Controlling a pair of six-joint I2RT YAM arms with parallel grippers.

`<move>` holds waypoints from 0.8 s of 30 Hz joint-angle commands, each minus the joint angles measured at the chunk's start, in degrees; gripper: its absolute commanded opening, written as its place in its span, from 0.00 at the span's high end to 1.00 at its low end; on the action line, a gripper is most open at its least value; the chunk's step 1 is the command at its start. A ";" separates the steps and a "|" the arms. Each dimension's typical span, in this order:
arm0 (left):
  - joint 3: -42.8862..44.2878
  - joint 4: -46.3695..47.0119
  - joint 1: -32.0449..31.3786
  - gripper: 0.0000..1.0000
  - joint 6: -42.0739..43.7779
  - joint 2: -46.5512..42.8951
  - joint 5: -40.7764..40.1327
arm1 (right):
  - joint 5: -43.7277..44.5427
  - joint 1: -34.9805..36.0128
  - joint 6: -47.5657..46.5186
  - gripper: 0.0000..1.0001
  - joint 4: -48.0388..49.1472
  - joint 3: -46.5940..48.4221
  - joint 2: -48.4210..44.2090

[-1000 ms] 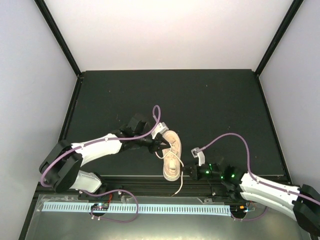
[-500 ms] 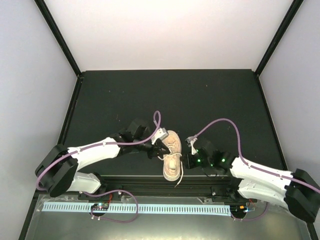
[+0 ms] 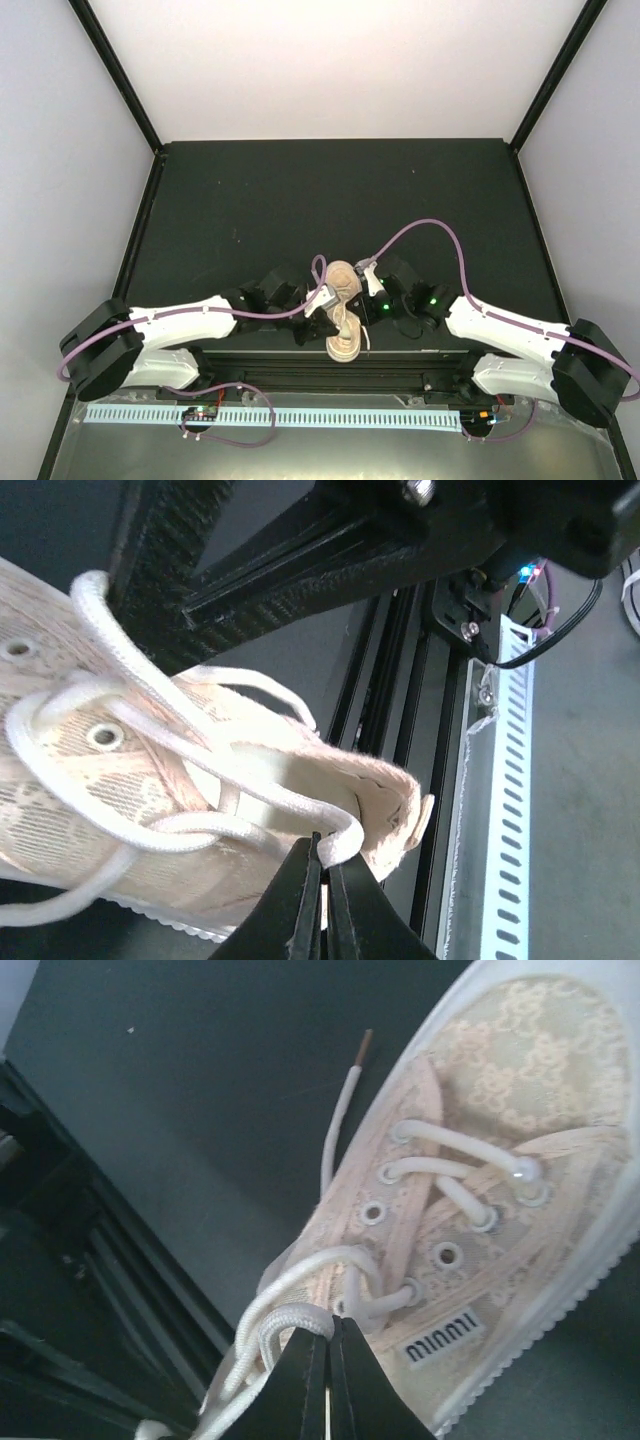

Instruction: Tie the shoes

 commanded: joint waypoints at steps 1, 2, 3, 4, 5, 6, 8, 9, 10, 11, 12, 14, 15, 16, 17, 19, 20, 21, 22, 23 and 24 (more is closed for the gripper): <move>-1.04 0.67 -2.56 0.95 -3.41 -0.31 -4.28 | -6.09 -0.28 -3.40 0.98 2.26 1.11 0.74; -1.43 0.68 -2.77 0.94 -4.09 -0.56 -4.67 | -6.25 -0.27 -3.42 0.98 2.26 0.96 0.67; -2.06 0.77 -2.91 0.90 -4.84 -1.04 -5.25 | -6.27 -0.27 -3.44 0.98 2.16 0.77 0.65; -2.66 0.95 -2.90 0.86 -5.62 -1.84 -5.68 | -6.22 -0.35 -3.48 0.98 2.05 0.55 0.64; -3.20 1.03 -2.92 0.81 -6.41 -2.78 -6.25 | -6.22 -0.28 -3.53 0.98 1.95 0.20 0.63; -3.68 0.80 -2.93 0.75 -7.05 -3.90 -6.84 | -6.13 -0.29 -3.41 0.98 1.90 -0.13 0.63; -4.63 -0.05 -2.97 0.64 -8.70 -6.66 -8.11 | -6.24 -0.30 -3.25 0.98 2.21 -0.67 0.59; -5.15 -0.71 -2.93 0.61 -9.38 -8.18 -8.43 | -6.40 -0.30 -3.13 0.98 2.42 -1.01 0.65; -5.73 -1.34 -2.93 0.58 -10.07 -9.72 -8.83 | -6.43 -0.32 -2.91 0.98 2.56 -1.22 0.66; -6.19 -2.21 -2.91 0.55 -10.69 -11.41 -9.32 | -6.57 -0.31 -2.88 0.99 2.72 -1.43 0.60; -6.67 -3.50 -2.92 0.53 -11.47 -12.97 -10.20 | -6.60 -0.30 -2.90 0.98 2.72 -1.54 0.70; -7.14 -5.53 -2.77 0.49 -12.57 -16.09 -11.81 | -6.77 -0.28 -2.98 0.98 2.70 -1.55 0.65; -7.11 -6.44 -2.61 0.47 -13.20 -17.44 -12.54 | -6.90 -0.27 -3.00 0.98 2.59 -1.63 0.61; -6.96 -7.04 -2.39 0.46 -13.84 -18.69 -13.15 | -6.87 -0.35 -3.11 0.98 2.59 -1.69 0.64; -6.65 -7.32 -2.07 0.44 -14.66 -19.81 -13.49 | -6.82 -0.32 -3.09 0.98 2.58 -1.77 0.60; -5.74 -7.14 -1.30 0.40 -16.25 -21.71 -14.19 | -6.71 -0.27 -3.16 0.98 2.58 -1.90 0.67; -5.25 -6.89 -0.83 0.39 -17.00 -22.11 -14.63 | -6.72 -0.27 -3.14 0.98 2.61 -1.98 0.80; -4.74 -6.32 -0.29 0.39 -17.76 -22.31 -15.30 | -6.80 -0.33 -3.05 0.99 2.63 -2.07 0.74; -4.17 -5.81 0.41 0.38 -18.46 -22.23 -15.76 | -6.87 -0.33 -2.95 0.98 2.73 -2.16 0.72; -3.78 -5.16 1.20 0.38 -19.11 -21.88 -16.16 | -6.87 -0.28 -2.91 0.98 2.73 -2.31 0.67; -3.55 -4.36 2.34 0.38 -19.60 -21.25 -16.11 | -6.88 -0.29 -2.80 0.98 2.77 -2.41 0.49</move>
